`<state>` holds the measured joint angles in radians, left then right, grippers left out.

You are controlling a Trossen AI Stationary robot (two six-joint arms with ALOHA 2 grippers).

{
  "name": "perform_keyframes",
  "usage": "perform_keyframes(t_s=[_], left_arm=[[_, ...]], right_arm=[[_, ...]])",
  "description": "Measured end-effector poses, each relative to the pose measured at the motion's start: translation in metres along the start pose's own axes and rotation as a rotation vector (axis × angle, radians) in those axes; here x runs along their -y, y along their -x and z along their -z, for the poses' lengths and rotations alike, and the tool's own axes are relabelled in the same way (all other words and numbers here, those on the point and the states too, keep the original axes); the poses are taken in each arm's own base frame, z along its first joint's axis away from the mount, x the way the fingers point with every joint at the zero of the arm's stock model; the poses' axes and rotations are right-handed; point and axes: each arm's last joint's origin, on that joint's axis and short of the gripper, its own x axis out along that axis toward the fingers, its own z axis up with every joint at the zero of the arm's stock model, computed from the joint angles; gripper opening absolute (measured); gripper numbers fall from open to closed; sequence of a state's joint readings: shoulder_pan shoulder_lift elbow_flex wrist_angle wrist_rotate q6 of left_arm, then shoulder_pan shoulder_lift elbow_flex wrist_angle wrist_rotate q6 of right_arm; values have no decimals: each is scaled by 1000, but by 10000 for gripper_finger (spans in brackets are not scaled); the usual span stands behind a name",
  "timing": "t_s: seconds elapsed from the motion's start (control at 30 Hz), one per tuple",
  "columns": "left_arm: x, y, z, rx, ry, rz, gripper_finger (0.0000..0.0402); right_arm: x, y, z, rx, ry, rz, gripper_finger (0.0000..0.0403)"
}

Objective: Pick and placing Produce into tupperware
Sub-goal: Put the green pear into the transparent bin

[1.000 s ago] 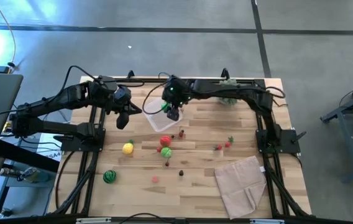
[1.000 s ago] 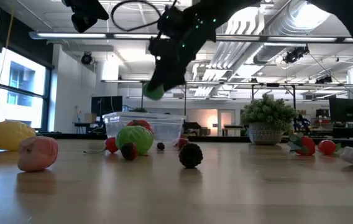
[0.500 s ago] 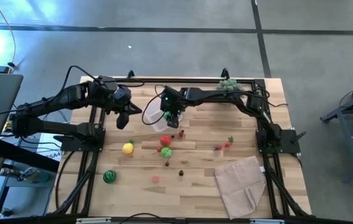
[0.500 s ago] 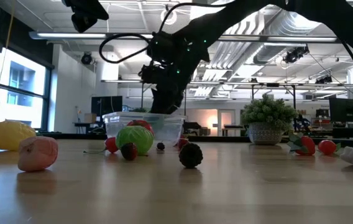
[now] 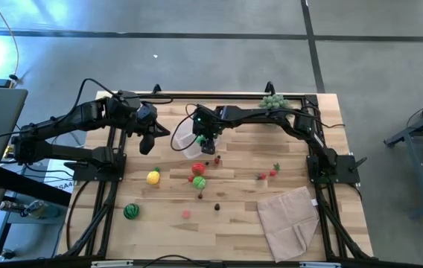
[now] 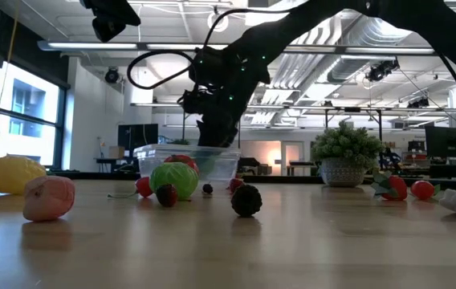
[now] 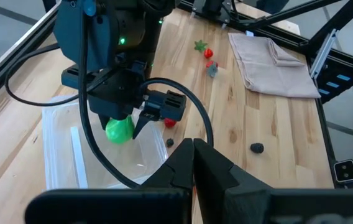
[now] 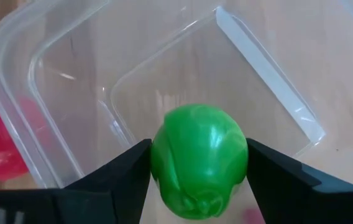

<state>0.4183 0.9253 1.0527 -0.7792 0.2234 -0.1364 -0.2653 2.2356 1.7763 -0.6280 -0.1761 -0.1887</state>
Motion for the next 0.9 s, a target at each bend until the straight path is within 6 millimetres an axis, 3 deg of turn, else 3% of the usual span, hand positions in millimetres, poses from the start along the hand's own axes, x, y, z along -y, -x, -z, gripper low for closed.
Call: perform_keyframes(t_s=[0.7, 0.9], left_arm=[[0, 0, 0, 0, 0, 0, 1], [0, 0, 0, 0, 0, 0, 1]], right_arm=[[3, 1, -3, 45, -26, -31, 242], [7, 1, -2, 45, -41, -30, 278]])
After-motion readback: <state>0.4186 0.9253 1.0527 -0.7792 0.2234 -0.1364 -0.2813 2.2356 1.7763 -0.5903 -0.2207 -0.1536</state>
